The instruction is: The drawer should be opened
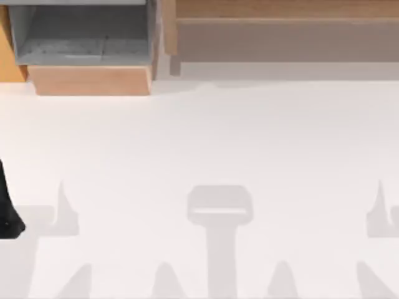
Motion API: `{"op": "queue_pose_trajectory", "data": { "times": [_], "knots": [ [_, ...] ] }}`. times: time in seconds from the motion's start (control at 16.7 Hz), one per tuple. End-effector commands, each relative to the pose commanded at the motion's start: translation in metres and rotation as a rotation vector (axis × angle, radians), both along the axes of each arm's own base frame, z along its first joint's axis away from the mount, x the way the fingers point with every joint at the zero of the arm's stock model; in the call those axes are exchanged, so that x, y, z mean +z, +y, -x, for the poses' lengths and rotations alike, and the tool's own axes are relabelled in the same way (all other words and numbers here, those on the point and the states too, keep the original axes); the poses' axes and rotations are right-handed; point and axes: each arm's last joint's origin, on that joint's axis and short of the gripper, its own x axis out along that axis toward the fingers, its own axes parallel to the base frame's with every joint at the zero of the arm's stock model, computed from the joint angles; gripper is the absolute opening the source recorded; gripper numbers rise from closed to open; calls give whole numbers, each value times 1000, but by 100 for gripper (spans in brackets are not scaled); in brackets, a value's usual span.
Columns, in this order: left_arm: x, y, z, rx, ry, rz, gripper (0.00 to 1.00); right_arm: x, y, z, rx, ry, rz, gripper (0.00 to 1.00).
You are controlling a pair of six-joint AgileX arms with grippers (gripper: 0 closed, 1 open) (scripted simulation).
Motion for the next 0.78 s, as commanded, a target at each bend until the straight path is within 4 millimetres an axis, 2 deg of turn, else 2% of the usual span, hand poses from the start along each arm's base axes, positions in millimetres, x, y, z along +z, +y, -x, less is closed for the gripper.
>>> {"op": "queue_pose_trajectory", "data": {
  "times": [0.18, 0.42, 0.6, 0.78],
  "knots": [
    [2, -1, 0, 0, -3, -1, 100, 0, 0, 0, 0, 0, 0, 100],
    [24, -8, -7, -2, -15, -4, 100, 0, 0, 0, 0, 0, 0, 100],
    [46, -20, -20, -3, -12, -2, 100, 0, 0, 0, 0, 0, 0, 100],
    [66, -40, -41, -3, -4, 0, 100, 0, 0, 0, 0, 0, 0, 100]
  ]
}}
